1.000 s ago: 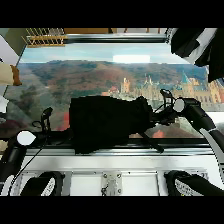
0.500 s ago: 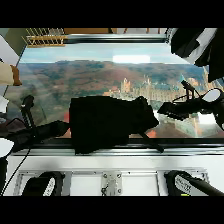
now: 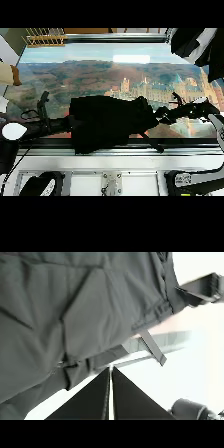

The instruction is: Fold the clothes and pants, and hang the long-sleeved shirts on hangers.

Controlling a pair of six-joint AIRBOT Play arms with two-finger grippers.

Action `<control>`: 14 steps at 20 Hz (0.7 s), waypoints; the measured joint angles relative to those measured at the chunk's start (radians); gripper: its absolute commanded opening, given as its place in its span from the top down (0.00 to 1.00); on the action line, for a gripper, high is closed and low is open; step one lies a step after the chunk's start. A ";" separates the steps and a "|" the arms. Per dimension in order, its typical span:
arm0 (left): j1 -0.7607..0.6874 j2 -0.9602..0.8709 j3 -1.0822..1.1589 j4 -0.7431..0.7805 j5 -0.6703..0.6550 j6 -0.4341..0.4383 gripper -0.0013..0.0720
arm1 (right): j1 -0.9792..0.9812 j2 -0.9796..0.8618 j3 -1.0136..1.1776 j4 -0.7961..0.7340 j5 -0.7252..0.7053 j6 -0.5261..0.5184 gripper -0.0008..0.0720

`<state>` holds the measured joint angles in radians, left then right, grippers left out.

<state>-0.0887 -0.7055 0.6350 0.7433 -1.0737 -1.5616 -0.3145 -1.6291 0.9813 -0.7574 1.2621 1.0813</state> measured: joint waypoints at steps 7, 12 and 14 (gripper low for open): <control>-0.257 -0.137 0.000 -0.044 0.156 0.002 0.97 | 0.180 -0.068 0.002 0.146 -0.007 -0.059 0.36; -0.293 -0.134 0.000 -0.060 0.187 0.000 0.97 | 0.249 -0.073 0.008 0.194 -0.036 -0.136 0.96; -0.272 -0.106 0.000 -0.057 0.190 -0.001 0.97 | 0.244 -0.055 0.036 0.212 -0.034 -0.151 0.96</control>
<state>-0.3607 -0.8116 0.6350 0.6865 -0.8833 -1.5623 -0.0704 -1.6836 1.0172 -0.5449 1.2285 0.9298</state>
